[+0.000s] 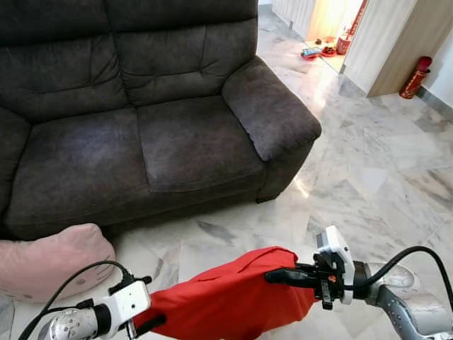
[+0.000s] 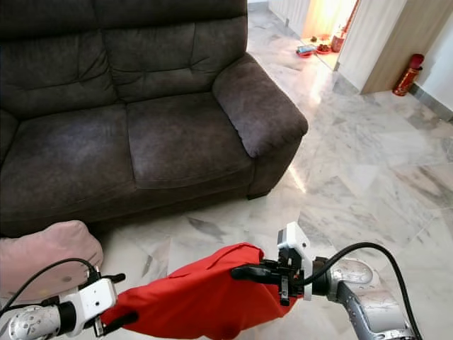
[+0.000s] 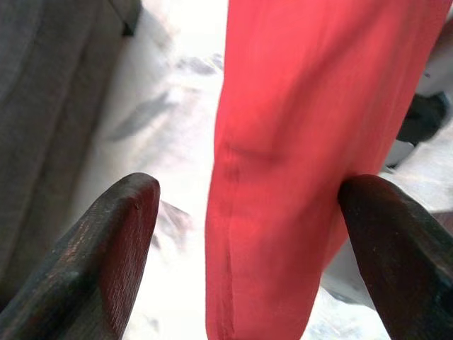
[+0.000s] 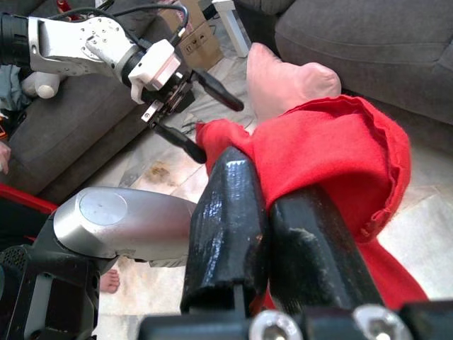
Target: Move the pillow to the sofa from floor
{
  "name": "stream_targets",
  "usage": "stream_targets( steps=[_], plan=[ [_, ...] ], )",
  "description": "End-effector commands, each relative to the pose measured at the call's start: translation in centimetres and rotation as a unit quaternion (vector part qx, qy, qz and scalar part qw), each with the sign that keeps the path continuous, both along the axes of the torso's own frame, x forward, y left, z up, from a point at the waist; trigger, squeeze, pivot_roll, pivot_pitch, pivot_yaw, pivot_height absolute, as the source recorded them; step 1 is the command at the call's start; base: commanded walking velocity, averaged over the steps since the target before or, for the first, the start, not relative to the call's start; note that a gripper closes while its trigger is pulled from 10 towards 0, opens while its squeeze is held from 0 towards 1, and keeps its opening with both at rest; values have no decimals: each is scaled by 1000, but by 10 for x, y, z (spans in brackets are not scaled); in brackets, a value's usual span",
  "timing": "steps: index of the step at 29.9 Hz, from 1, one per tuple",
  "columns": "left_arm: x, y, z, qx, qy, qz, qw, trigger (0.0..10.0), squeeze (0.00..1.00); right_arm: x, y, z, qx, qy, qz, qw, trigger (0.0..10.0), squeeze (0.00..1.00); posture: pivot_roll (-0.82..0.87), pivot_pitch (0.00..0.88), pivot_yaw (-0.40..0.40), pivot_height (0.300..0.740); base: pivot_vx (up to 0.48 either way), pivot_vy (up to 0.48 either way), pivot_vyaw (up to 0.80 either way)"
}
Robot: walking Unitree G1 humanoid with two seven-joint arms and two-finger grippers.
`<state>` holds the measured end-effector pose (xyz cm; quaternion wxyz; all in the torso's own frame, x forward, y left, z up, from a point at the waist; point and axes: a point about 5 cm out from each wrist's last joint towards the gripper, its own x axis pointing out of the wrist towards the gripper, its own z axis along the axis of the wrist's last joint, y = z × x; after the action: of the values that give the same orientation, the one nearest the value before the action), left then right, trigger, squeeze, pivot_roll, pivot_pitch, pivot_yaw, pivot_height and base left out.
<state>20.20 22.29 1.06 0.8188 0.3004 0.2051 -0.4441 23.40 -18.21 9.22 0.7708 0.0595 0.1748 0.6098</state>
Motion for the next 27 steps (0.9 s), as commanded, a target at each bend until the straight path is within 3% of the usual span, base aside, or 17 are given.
stream_targets(
  steps=[1, 14, 27],
  plan=[
    [-6, 0, -6, -1, 22, 2, 1000, 10000, 0, 5, 3, 24, 37, -51, 21, 998, 10000, 0, -17, 91, -41, 740, 0, 0, 0],
    [-22, 3, -22, -8, 103, -1, 995, 10000, 0, 5, 3, 24, 37, -50, 22, 998, 10000, 0, -19, 90, -44, 740, 0, 0, 0],
    [-6, 3, -22, 14, 38, 32, 999, 10000, 0, 4, 2, 26, 38, -50, 24, 998, 10000, 0, -27, 86, -45, 740, 0, 0, 0]
  ],
)
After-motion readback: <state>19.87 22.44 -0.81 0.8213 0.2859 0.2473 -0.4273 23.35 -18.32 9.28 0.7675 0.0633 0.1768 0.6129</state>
